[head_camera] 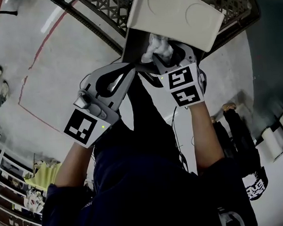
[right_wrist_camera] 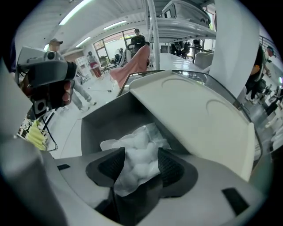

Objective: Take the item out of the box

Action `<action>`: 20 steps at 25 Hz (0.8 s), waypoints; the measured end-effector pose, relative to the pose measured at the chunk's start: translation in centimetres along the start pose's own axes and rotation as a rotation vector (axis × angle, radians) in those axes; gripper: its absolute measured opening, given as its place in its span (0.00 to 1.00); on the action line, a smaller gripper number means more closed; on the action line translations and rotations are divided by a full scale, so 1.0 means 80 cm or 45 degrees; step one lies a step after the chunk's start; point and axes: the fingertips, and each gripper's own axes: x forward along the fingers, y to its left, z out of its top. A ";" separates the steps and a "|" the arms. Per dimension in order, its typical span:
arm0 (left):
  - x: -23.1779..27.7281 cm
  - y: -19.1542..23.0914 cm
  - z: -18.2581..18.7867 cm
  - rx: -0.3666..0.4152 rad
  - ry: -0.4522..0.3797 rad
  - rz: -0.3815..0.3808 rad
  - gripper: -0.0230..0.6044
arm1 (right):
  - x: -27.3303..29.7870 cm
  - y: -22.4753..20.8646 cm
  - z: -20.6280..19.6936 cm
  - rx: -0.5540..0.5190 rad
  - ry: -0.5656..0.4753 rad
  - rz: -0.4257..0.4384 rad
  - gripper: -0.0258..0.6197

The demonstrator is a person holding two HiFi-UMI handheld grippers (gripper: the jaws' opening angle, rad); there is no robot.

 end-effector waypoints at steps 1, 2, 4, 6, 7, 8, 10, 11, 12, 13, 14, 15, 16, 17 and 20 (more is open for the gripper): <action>0.000 0.000 -0.001 0.000 0.003 0.000 0.05 | 0.001 -0.001 -0.001 -0.010 0.008 -0.013 0.42; 0.000 0.000 -0.002 0.000 0.006 -0.001 0.05 | 0.001 -0.002 -0.002 -0.021 0.012 -0.024 0.42; 0.000 0.000 -0.004 0.000 0.011 -0.003 0.05 | 0.001 -0.004 -0.003 -0.047 0.012 -0.043 0.38; 0.000 0.000 -0.006 0.002 0.015 -0.005 0.05 | 0.001 -0.004 -0.004 -0.064 0.008 -0.056 0.33; 0.001 -0.001 -0.006 0.003 0.016 -0.006 0.05 | 0.000 -0.004 -0.005 -0.064 0.005 -0.060 0.31; 0.001 -0.002 -0.006 0.005 0.016 -0.008 0.05 | 0.000 -0.004 -0.006 -0.058 0.000 -0.061 0.29; 0.002 -0.005 -0.005 0.010 0.015 -0.013 0.05 | -0.002 -0.004 -0.007 -0.037 -0.011 -0.058 0.25; 0.002 -0.007 -0.004 0.014 0.016 -0.015 0.05 | -0.004 -0.004 -0.007 -0.029 -0.017 -0.057 0.22; 0.002 -0.008 -0.003 0.018 0.017 -0.018 0.05 | -0.006 -0.003 -0.007 -0.021 -0.025 -0.058 0.20; 0.002 -0.009 -0.001 0.024 0.017 -0.022 0.05 | -0.008 -0.003 -0.007 -0.013 -0.033 -0.060 0.17; 0.001 -0.011 0.001 0.030 0.017 -0.026 0.05 | -0.010 -0.003 -0.007 -0.005 -0.042 -0.063 0.14; 0.001 -0.013 0.004 0.035 0.015 -0.031 0.05 | -0.013 -0.003 -0.006 0.005 -0.052 -0.067 0.11; 0.000 -0.015 0.006 0.041 0.014 -0.035 0.05 | -0.015 -0.003 -0.006 0.015 -0.063 -0.069 0.09; -0.001 -0.018 0.009 0.048 0.015 -0.039 0.05 | -0.018 -0.001 -0.006 0.023 -0.075 -0.070 0.08; -0.005 -0.025 0.018 0.075 0.012 -0.050 0.05 | -0.032 0.003 0.000 0.048 -0.123 -0.070 0.08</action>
